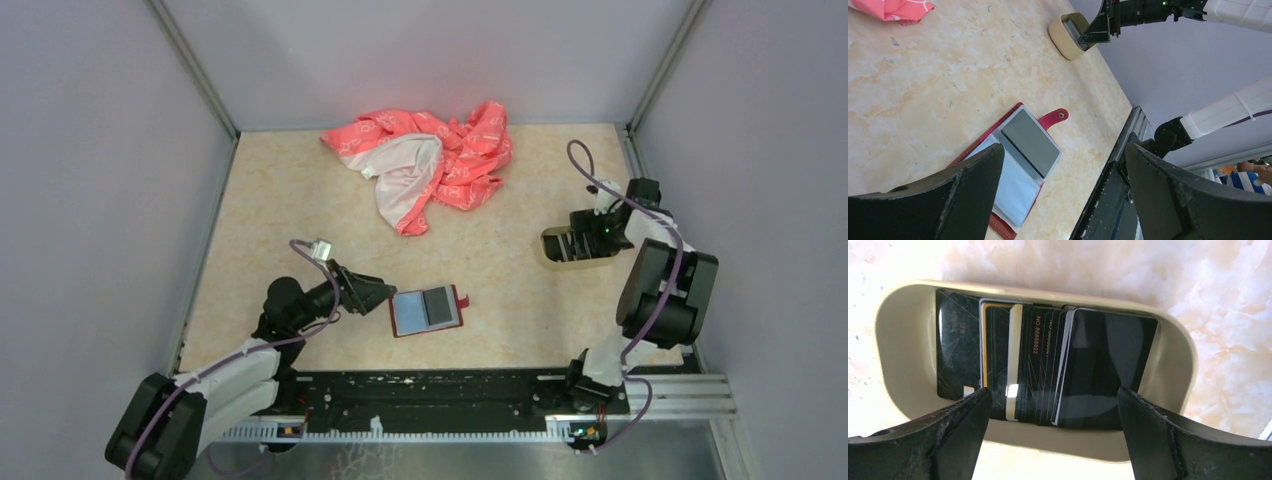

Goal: Put the credit cards into the card holder
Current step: Move the storage box to the center of the board.

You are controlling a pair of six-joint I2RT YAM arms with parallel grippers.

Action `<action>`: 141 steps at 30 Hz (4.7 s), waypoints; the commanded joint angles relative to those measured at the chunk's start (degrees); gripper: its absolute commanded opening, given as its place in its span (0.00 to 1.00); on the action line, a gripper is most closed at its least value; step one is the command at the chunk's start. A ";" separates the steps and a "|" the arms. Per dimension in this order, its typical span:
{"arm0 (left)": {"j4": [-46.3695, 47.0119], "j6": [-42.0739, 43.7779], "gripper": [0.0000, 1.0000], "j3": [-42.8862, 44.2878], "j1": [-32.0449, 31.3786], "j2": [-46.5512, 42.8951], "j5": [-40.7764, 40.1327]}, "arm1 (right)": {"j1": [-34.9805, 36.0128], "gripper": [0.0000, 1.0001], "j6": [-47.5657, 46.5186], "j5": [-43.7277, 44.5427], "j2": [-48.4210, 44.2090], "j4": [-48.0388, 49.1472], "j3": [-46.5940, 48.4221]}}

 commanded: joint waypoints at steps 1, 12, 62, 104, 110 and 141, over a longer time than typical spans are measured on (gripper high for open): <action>2.17 1.67 0.96 2.12 0.07 0.99 2.94 | -0.63 0.94 1.34 -1.84 1.15 -0.27 2.24; 2.02 1.10 0.95 2.09 0.07 1.33 6.29 | -0.36 0.79 0.32 -9.39 4.97 -5.77 3.86; -14.63 0.15 0.77 58.57 -26.95 62.80 -15.64 | 4.94 0.45 2.90 -11.57 4.57 -6.36 4.24; -53.00 3.93 0.24 104.98 -30.72 87.19 -38.06 | 5.05 0.45 3.27 -15.12 5.48 -6.88 3.99; -51.94 6.52 0.24 98.54 -29.45 81.66 -40.59 | 7.19 0.45 4.88 -17.57 6.21 -5.89 3.50; -26.02 13.89 0.55 70.24 -26.75 56.74 -17.18 | 13.63 0.44 2.41 -16.85 -0.66 -5.78 3.42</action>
